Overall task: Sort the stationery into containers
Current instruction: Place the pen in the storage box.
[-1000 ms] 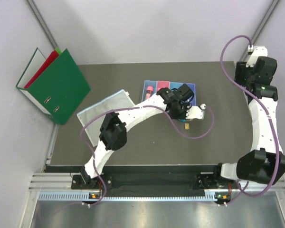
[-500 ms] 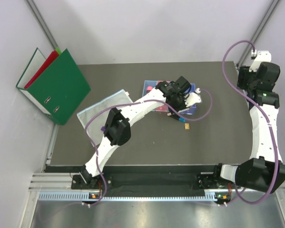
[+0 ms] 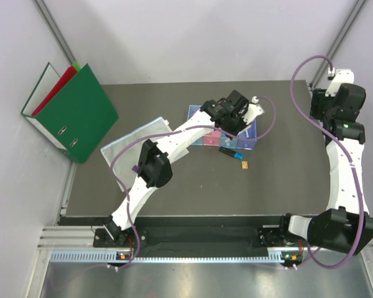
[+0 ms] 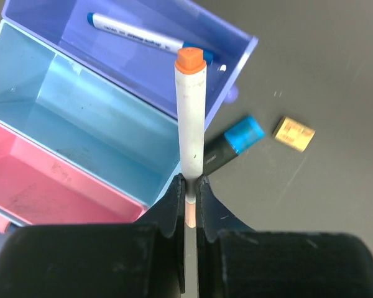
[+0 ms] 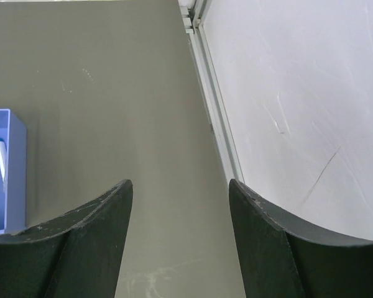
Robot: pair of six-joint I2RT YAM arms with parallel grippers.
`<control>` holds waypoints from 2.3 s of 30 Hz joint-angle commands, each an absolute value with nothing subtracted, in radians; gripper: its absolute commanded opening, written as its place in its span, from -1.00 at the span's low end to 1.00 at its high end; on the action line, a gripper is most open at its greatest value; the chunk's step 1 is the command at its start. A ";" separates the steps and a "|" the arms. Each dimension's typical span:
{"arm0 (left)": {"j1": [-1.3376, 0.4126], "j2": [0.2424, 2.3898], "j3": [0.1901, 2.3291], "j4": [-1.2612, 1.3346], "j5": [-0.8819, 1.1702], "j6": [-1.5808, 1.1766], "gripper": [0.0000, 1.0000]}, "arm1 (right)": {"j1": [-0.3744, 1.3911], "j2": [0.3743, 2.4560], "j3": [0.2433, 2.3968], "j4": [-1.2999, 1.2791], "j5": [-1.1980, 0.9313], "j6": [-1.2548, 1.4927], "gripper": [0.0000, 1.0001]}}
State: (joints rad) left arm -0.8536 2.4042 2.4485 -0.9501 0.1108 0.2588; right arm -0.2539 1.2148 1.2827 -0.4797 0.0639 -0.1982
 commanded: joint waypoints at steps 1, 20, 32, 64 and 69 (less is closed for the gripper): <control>-0.850 2.395 2.488 -0.827 0.127 0.123 -1.00 | -0.268 1.181 1.279 -0.459 0.077 -0.184 0.26; -0.779 2.442 2.415 -0.416 0.166 -0.207 -1.00 | -0.268 1.169 1.258 -0.462 0.087 -0.173 0.26; -0.762 2.500 2.364 -0.293 0.215 -0.324 -1.00 | -0.268 1.164 1.227 -0.457 0.094 -0.169 0.26; -0.758 2.438 2.279 -0.264 0.206 -0.236 0.30 | -0.267 1.157 1.264 -0.465 0.061 -0.161 0.26; -0.749 2.330 2.273 -0.281 0.192 -0.108 0.46 | -0.268 1.150 1.279 -0.483 0.032 -0.169 0.27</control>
